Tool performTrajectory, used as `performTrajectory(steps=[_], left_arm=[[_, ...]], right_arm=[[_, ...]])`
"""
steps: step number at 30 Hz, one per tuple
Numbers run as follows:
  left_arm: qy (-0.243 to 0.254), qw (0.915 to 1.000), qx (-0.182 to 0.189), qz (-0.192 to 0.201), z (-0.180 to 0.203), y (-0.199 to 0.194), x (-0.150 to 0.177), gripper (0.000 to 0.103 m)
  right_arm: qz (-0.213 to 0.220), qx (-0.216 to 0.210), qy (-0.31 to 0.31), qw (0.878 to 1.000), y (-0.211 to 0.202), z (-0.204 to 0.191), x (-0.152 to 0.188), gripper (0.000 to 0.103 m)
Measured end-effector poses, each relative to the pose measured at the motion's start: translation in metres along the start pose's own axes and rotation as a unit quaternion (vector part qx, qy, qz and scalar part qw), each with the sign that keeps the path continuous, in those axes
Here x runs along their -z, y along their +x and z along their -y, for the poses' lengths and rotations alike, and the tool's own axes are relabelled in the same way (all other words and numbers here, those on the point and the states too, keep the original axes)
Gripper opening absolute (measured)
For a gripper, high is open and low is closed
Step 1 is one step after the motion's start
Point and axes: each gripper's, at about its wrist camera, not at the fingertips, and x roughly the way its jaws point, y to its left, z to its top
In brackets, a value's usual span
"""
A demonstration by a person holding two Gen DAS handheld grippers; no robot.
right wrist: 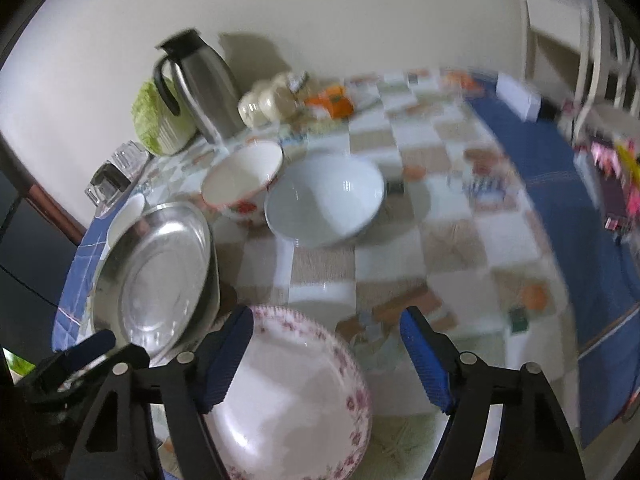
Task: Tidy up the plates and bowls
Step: 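Move both tools to the floral-rimmed white plate and grip its rim, then lift the floral plate with both tools toward the steel basin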
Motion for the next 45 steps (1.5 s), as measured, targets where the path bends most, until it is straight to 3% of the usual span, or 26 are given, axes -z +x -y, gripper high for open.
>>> performTrajectory(steps=[8,13,16,21,25,29,33,41,45], left_arm=[[-0.001,0.9985,0.021,-0.051,0.005,0.013,0.013,0.085],[-0.02,0.9957,0.024,-0.088,-0.003,0.028,0.019,0.084],[-0.027,0.994,0.019,-0.104,-0.007,0.035,0.022,0.077],[-0.03,0.9917,-0.01,-0.125,-0.012,0.048,0.026,0.063],[-0.044,0.9891,-0.013,-0.14,-0.018,0.056,0.028,0.062],[-0.043,0.9881,-0.018,-0.146,-0.019,0.063,0.03,0.06],[-0.048,0.9856,-0.026,-0.16,-0.019,0.078,0.032,0.053],[-0.042,0.9887,-0.032,-0.141,-0.015,0.084,0.027,0.052],[-0.037,0.9899,-0.008,-0.137,-0.01,0.087,0.024,0.023]], right_arm=[[-0.066,-0.008,0.037,0.997,0.031,0.015,0.017,0.075],[-0.103,-0.01,0.052,0.993,0.049,0.021,0.028,0.051],[-0.119,-0.008,0.057,0.991,0.056,0.023,0.035,0.038],[-0.125,0.014,0.051,0.991,0.059,0.024,0.04,0.028],[-0.116,0.017,0.065,0.991,0.054,0.031,0.04,0.027],[-0.104,0.048,0.066,0.991,0.048,0.037,0.04,0.027],[-0.094,0.056,0.096,0.989,0.042,0.052,0.039,0.027],[-0.088,0.016,0.146,0.985,0.035,0.077,0.048,0.026],[-0.088,-0.017,0.168,0.982,0.032,0.094,0.053,0.025]])
